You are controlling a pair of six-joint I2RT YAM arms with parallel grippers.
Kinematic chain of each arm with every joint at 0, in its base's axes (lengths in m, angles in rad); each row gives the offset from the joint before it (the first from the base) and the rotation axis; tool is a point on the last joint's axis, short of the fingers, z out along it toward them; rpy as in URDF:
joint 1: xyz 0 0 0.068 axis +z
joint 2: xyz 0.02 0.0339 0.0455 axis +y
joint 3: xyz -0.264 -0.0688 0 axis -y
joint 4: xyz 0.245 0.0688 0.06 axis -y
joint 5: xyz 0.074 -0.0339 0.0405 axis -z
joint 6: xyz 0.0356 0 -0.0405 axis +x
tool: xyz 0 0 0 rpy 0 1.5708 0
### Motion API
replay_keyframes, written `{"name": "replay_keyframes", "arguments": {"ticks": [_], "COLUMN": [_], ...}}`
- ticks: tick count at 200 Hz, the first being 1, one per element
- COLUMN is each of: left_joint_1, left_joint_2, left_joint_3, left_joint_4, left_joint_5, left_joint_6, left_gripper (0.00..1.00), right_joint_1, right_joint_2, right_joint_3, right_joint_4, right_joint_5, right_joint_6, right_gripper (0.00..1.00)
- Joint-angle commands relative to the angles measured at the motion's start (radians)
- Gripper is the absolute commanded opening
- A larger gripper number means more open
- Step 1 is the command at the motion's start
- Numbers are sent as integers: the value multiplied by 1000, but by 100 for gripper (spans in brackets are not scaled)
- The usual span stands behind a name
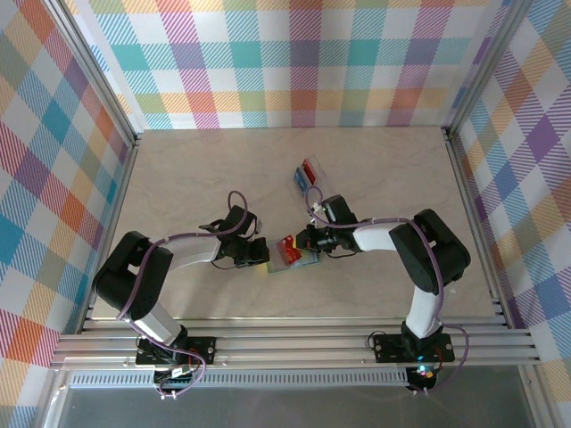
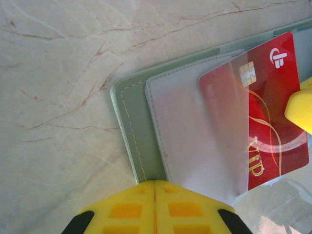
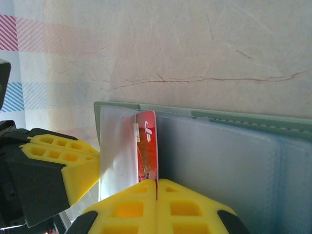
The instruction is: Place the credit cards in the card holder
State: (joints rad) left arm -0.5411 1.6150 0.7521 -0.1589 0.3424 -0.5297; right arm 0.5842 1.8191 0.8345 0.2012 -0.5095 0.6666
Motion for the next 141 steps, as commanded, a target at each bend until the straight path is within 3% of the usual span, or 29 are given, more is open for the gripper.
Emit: {"name": "replay_keyframes", "arguments": {"ticks": [1,141], "left_joint_1": [-11,-20], "left_joint_2": [47,51], "left_joint_3": [3,10], "left_joint_4": [-41,-44], "left_joint_5": [-62,-65], "left_joint_6": [19,20], "left_gripper": [8,8], "right_joint_1": [27,151], "right_joint_2": [17,30], "right_joint_3": [0,-1], "right_joint_4": [20,46], "right_joint_5": [8,122], "right_joint_6": [23,57], "right_gripper": [0,1]}}
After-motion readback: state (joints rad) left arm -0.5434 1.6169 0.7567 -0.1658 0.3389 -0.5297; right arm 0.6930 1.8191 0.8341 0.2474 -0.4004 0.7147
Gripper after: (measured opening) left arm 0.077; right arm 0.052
